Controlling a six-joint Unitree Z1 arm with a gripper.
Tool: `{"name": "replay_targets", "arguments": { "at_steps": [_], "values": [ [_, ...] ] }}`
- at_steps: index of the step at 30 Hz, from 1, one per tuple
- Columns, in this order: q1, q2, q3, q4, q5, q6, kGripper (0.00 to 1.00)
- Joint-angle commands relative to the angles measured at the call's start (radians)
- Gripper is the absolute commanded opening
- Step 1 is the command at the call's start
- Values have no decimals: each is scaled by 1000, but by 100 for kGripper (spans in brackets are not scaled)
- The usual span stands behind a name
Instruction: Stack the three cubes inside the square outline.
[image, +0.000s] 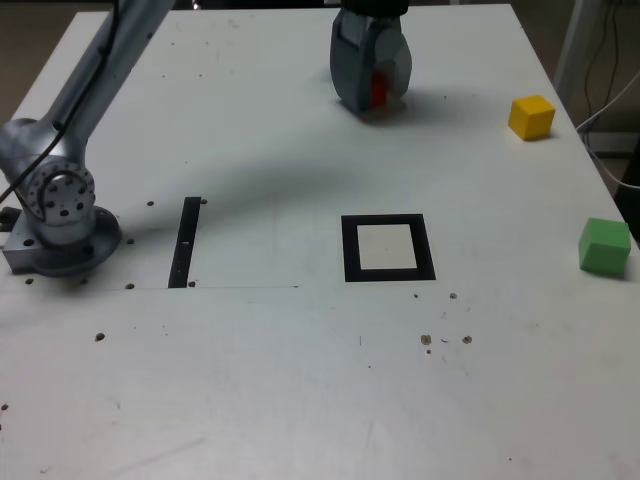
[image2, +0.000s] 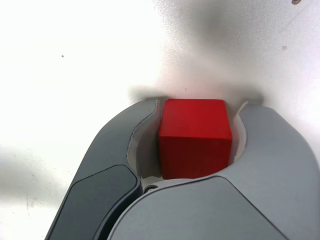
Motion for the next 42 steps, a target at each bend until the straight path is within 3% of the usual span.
{"name": "replay_targets", "arguments": {
  "at_steps": [1, 13, 22, 34, 42],
  "values": [
    [-2, 7, -5, -1, -2, 0, 31],
    [-16, -20, 2, 18, -2, 16, 31],
    [-93, -129, 112, 27, -5, 45, 31],
    [-260, -349, 459, -119, -42, 24, 31],
    [-391, -435, 596, -195, -48, -4, 31]
  ]
}}
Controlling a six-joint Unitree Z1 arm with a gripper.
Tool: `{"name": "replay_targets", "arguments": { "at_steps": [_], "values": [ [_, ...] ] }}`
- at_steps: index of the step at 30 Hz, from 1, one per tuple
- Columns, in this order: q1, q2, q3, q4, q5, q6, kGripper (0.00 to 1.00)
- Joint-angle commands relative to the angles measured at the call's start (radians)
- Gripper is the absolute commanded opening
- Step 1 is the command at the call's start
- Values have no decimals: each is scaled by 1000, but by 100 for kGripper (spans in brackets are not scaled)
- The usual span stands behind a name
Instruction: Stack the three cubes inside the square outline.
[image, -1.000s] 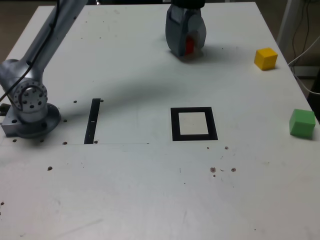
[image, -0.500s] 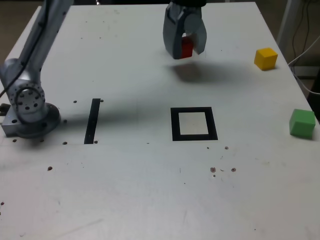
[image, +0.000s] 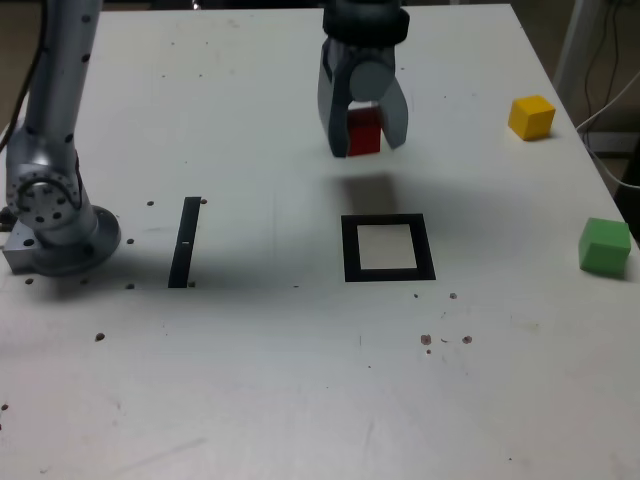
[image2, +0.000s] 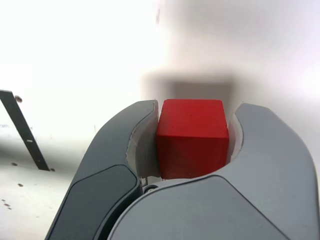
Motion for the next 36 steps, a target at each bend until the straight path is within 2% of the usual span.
{"name": "replay_targets", "arguments": {
  "at_steps": [1, 16, 36],
  "values": [
    [-44, -26, 30, -19, -3, -13, 31],
    [-250, -41, 115, -91, -15, -65, 31],
    [-314, 43, 120, -175, -12, -54, 31]
  ]
}}
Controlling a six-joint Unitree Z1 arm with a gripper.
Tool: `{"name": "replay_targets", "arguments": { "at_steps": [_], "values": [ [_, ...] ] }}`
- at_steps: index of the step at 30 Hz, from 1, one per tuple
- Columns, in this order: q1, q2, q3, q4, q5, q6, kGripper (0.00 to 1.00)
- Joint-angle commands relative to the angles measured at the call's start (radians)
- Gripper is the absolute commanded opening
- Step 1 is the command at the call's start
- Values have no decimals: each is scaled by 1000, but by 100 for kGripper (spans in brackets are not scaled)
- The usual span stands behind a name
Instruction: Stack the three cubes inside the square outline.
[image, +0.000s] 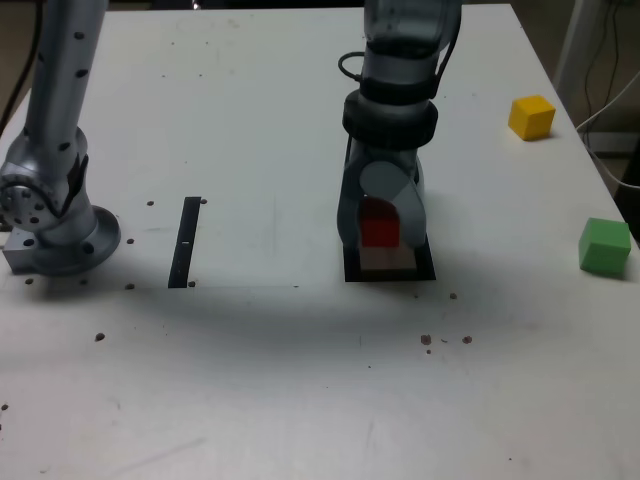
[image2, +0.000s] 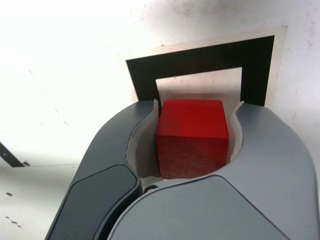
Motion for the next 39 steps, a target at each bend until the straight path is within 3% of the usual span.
{"name": "replay_targets", "arguments": {
  "at_steps": [1, 6, 8, 13, 15, 24, 39],
  "values": [
    [-2, 12, -3, -6, -3, 3, 31],
    [-2, 29, -4, -17, -7, 5, 32],
    [-2, 33, -3, -22, -7, 8, 38],
    [-2, 35, 7, -33, -10, 17, 85],
    [-2, 34, 11, -36, -12, 18, 97],
    [-1, 2, 38, -48, -9, 13, 99],
    [88, -107, 37, 32, 68, -1, 99]
  ]
}}
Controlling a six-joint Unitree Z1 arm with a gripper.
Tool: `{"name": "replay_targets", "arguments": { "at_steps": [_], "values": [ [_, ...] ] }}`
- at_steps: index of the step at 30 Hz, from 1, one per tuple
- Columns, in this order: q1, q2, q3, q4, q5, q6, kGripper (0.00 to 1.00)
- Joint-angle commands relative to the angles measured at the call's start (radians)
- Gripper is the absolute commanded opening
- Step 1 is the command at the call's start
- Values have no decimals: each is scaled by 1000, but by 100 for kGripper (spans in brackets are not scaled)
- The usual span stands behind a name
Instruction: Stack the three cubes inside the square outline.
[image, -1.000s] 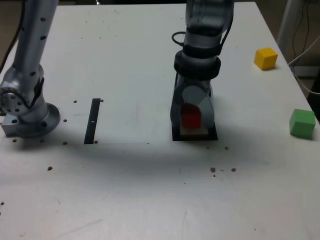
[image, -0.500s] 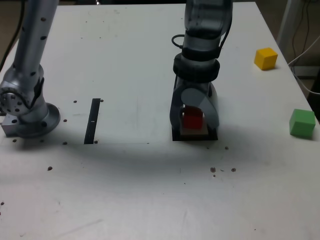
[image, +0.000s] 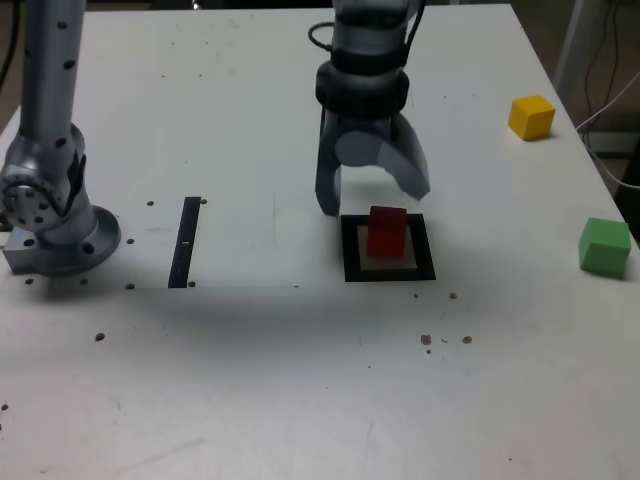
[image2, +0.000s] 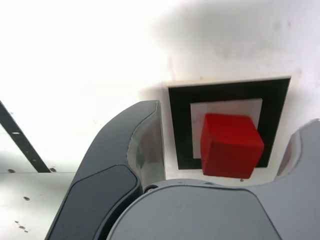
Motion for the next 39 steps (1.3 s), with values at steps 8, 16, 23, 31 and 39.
{"name": "replay_targets", "arguments": {
  "at_steps": [8, 16, 23, 31, 39],
  "values": [
    [96, 47, -215, 128, 26, 36, 99],
    [155, 197, -481, 257, 28, 45, 99],
    [189, 366, -770, 382, 24, 41, 99],
    [201, 493, -972, 424, 25, 19, 99],
    [206, 567, -1114, 425, 42, -7, 99]
  ]
}}
